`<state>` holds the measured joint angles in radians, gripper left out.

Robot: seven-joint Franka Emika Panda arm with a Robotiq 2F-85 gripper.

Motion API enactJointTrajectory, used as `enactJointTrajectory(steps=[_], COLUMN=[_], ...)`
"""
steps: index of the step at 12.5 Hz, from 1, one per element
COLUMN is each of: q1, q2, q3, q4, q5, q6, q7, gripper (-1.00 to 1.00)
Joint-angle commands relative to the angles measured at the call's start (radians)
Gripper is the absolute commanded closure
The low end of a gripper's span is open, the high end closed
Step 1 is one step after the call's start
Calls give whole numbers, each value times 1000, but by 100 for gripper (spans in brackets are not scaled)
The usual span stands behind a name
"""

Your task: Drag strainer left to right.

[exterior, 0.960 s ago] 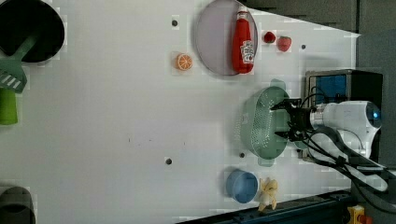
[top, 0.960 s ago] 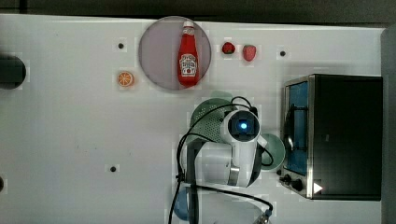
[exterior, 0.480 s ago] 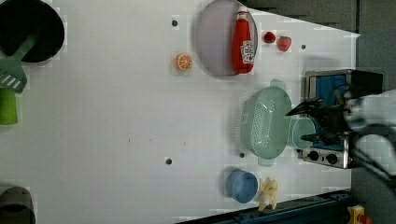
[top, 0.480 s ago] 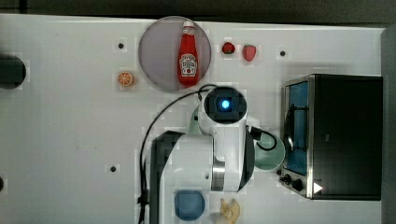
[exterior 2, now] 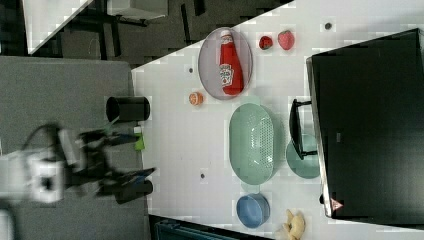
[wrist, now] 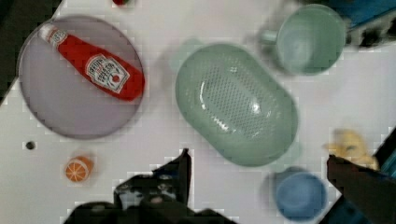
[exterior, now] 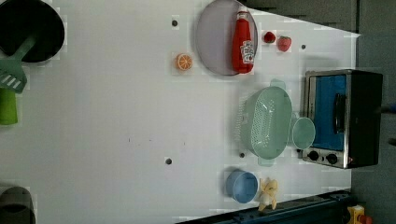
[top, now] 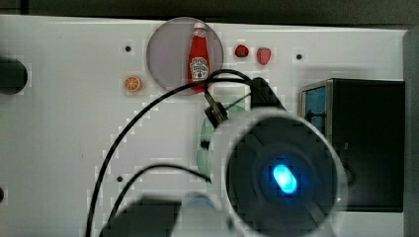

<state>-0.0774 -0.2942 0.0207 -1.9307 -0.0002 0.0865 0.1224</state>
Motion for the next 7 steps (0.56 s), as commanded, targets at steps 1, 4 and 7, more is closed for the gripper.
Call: enactJointTrajectory(steps=[1,4,7], q1=[-10,-11,-11], q2=[25,28,43], q3=[-4,-4,-4], q4=[0,-3,-4], q5=[4,4,4], q6=[-95,-91,-91], q7=[-106,-106,-106], gripper=[-100,-100,-100])
